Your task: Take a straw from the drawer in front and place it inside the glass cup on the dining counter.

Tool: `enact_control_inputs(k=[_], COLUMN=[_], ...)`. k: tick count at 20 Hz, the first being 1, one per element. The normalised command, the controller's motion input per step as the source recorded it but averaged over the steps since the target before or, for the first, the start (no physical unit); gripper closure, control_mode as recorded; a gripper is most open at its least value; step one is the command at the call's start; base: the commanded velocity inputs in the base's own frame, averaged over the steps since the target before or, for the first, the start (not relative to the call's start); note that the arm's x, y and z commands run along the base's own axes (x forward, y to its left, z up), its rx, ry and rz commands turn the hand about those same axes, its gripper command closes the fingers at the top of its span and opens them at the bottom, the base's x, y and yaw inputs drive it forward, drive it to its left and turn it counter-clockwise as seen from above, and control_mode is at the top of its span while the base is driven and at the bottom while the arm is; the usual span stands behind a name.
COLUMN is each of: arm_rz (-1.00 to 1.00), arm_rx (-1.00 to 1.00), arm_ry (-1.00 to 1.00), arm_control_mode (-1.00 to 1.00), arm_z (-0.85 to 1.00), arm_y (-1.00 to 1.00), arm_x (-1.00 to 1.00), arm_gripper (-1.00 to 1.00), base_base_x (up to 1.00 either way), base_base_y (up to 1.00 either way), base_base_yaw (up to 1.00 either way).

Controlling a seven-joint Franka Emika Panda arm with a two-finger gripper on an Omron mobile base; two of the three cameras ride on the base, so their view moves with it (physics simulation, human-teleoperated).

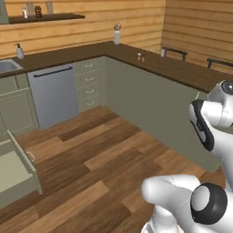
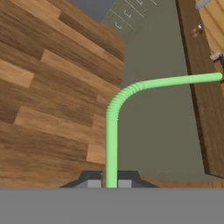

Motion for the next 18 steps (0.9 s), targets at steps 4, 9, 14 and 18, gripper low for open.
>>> enact_control_inputs(k=[4, 9, 14, 18], arm_rz=[0.0, 0.0, 0.0, 0.0], arm_rx=[0.0, 0.0, 0.0, 0.0], arm_ry=[0.0, 0.0, 0.0, 0.0], arm_control_mode=[1.0, 1.0, 1.0, 1.0], arm_z=[0.0, 0.0, 0.0, 0.0], arm_y=[0.0, 0.0, 0.0, 0.0], arm_x=[0.0, 0.0, 0.0, 0.0], arm_gripper=[1.0, 1.0, 1.0, 1.0], base_base_x=[0.12, 0.21, 0.25, 0.18], base_base_y=[-1.0, -1.0, -1.0, -1.0], base_base_yaw=[-0.01, 0.0, 0.0, 0.0])
